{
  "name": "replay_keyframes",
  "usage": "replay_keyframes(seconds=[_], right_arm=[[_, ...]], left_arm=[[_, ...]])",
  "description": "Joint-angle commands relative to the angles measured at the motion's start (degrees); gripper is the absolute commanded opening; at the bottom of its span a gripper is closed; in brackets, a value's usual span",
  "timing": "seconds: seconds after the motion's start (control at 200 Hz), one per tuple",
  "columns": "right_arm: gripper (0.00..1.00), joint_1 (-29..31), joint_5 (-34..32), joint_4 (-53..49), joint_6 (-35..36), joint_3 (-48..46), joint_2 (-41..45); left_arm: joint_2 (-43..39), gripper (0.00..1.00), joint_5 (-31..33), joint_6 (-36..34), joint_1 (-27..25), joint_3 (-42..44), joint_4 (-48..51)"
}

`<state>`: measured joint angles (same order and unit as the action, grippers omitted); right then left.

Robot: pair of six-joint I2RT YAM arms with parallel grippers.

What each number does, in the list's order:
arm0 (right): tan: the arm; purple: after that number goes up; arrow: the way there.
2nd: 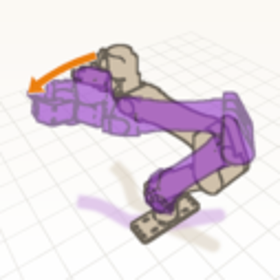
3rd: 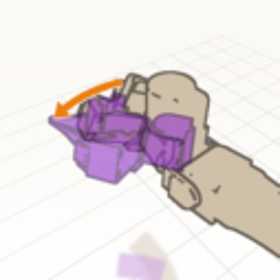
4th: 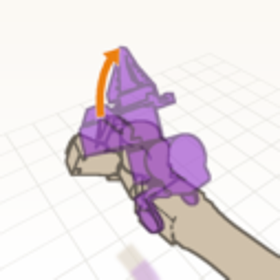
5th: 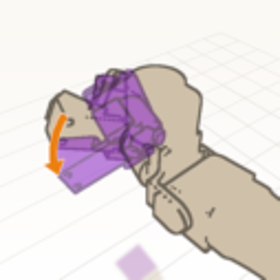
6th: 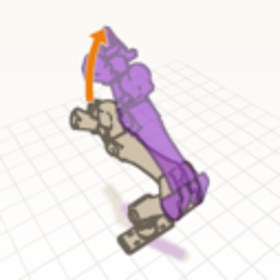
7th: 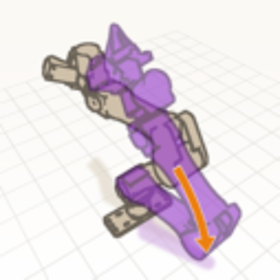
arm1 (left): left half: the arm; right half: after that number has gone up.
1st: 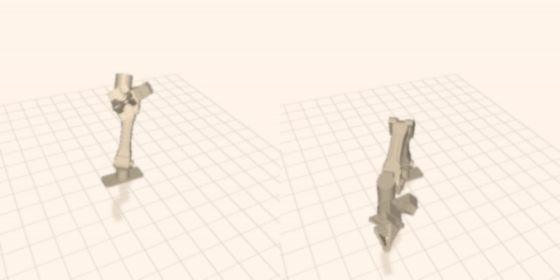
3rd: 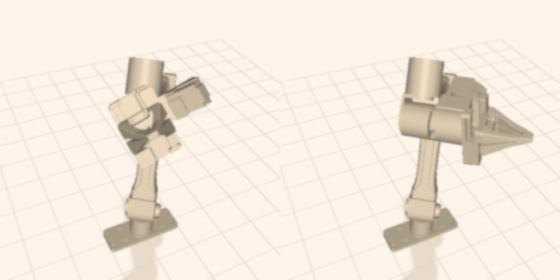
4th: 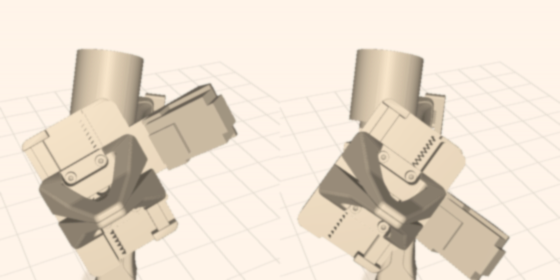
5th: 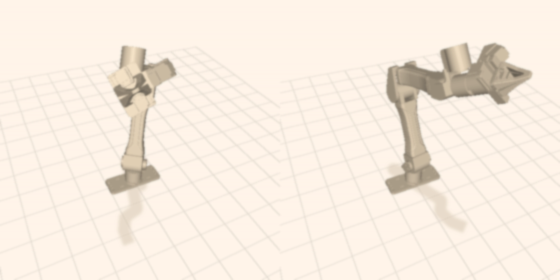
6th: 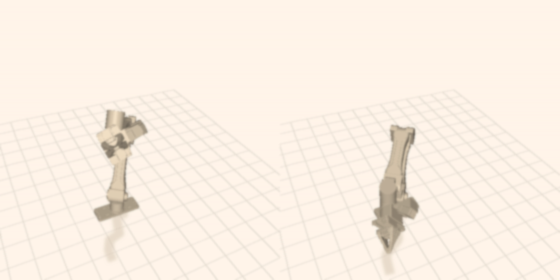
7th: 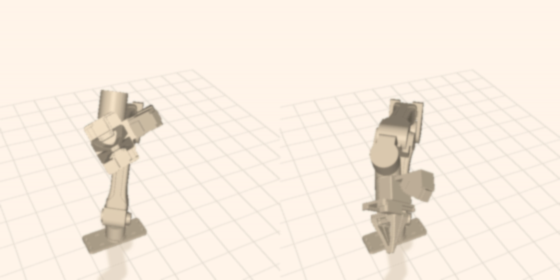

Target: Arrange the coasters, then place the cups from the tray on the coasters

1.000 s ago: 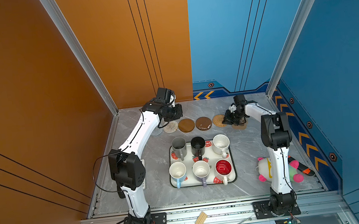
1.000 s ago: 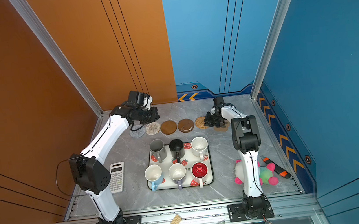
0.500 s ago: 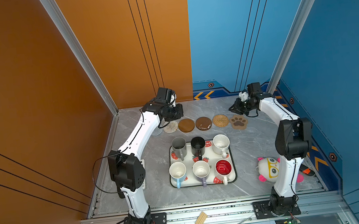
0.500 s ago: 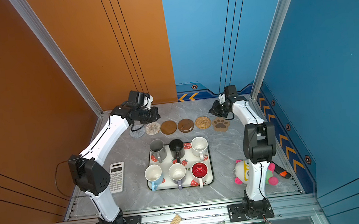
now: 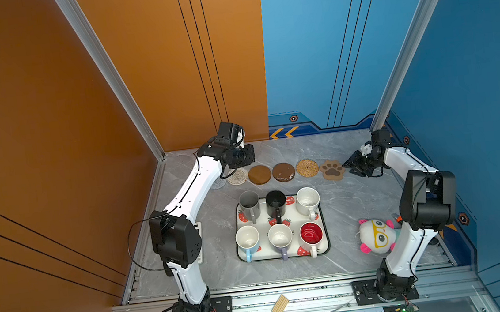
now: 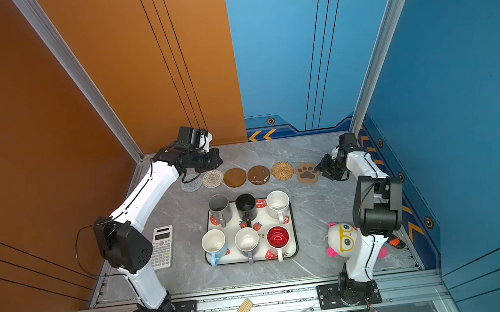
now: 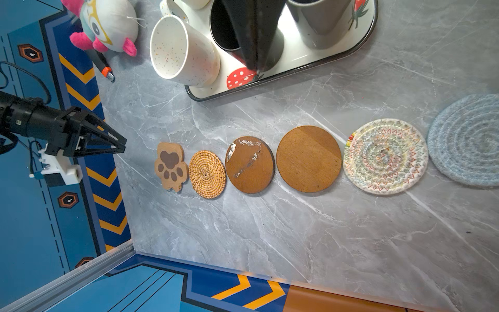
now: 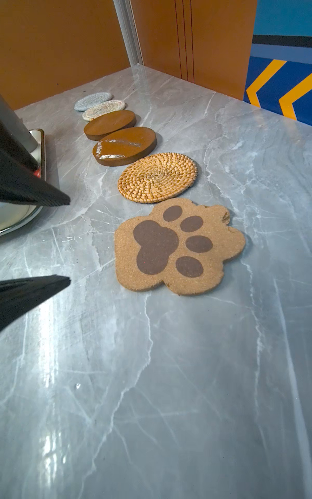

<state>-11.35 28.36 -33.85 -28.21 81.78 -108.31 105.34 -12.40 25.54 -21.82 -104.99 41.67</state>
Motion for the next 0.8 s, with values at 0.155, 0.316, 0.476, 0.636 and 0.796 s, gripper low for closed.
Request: replay_keyframes(seconds=[0.155, 0.316, 0.476, 0.636, 0.796], right_arm=[[0.43, -0.2, -3.3, -0.5, 1.2, 1.5, -5.8], [0.44, -0.3, -3.8, -0.4, 1.0, 2.8, -8.3], [0.44, -0.3, -3.5, 0.6, 0.5, 3.4, -10.0], [0.44, -0.2, -2.6, 1.1, -0.1, 4.8, -12.9], [0.43, 0.1, -2.5, 1.2, -0.3, 6.5, -15.0]], left_arm=[[-2.1, 0.20, 0.4, -0.2, 0.0, 0.8, -0.1], [-2.0, 0.33, 0.6, -0.2, -0.1, 0.8, -0.1], [-2.2, 0.44, 0.7, -0.6, -0.1, 0.8, -0.4], [-2.3, 0.48, 0.7, -0.5, 0.1, 1.3, -0.9], [-2.1, 0.48, 0.3, -0.4, 0.1, 1.5, -0.9]])
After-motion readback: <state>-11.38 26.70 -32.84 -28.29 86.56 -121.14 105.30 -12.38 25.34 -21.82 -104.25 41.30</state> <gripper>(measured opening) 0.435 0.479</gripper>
